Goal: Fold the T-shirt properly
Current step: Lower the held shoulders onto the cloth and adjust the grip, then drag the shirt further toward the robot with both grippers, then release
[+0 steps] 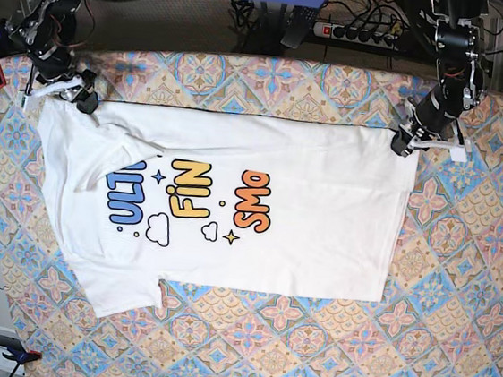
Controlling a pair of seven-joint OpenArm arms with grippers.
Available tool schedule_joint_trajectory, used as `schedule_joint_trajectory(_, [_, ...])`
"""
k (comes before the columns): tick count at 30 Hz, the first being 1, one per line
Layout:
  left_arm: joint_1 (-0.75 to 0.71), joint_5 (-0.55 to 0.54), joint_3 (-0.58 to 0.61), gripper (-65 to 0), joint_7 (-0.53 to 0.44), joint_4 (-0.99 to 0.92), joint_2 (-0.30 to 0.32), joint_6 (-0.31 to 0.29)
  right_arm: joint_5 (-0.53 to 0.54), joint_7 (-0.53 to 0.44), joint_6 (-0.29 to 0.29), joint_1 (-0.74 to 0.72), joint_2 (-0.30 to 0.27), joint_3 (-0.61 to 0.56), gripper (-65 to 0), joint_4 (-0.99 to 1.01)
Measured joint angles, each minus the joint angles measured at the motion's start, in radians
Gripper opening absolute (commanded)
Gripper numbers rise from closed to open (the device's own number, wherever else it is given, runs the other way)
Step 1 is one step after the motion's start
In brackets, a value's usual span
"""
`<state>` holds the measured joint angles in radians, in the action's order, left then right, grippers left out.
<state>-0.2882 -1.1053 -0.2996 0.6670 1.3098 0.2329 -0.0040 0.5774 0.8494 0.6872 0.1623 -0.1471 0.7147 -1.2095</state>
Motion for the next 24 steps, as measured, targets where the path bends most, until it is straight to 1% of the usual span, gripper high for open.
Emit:
schedule_joint_trajectory(7, [-0.002, -0.002, 0.0, -65.0, -0.002, 0.0, 0.0, 0.0, 0.005, -0.012, 0.002, 0.008, -0.001, 0.0, -28.1, 0.014])
schedule_joint_trajectory(10, [-0.003, -0.003, 0.0, -65.0, 0.003, 0.0, 0.0, -0.001, 0.011, -0.026, 0.008, -0.006, -0.003, 0.001, -28.1, 0.049])
schedule_joint_trajectory(13, [-0.003, -0.003, 0.0, -65.0, 0.002, 0.0, 0.0, 0.0, 0.015, -0.066, 0.009, -0.034, -0.008, 0.001, -28.3, 0.096])
schedule_joint_trajectory(15, [-0.003, -0.003, 0.0, -65.0, 0.003, 0.0, 0.0, 0.0, 0.026, -0.08, 0.018, -0.042, -0.026, 0.001, -28.4, 0.139])
schedule_joint_trajectory(17, [-0.003, -0.003, 0.0, -65.0, 0.001, 0.0, 0.0, 0.0, 0.034, -0.118, 0.022, -0.048, -0.025, 0.001, -29.6, 0.166])
schedule_joint_trajectory(18, [-0.003, -0.003, 0.0, -65.0, 0.0, 0.0, 0.0, 0.0, 0.035, -0.131, 0.026, -0.05, -0.026, 0.001, -31.8, 0.18])
schedule_joint_trajectory(20, [-0.006, -0.003, 0.0, -65.0, 0.002, 0.0, 0.003, -0.001, 0.032, -0.136, 0.026, -0.055, -0.04, 0.001, -38.3, 0.2])
schedule_joint_trajectory(24, [-0.027, -0.012, 0.002, -65.0, 0.0, 0.006, 0.003, -0.011, 0.022, -0.136, 0.011, -0.057, -0.044, 0.001, -59.9, 0.205])
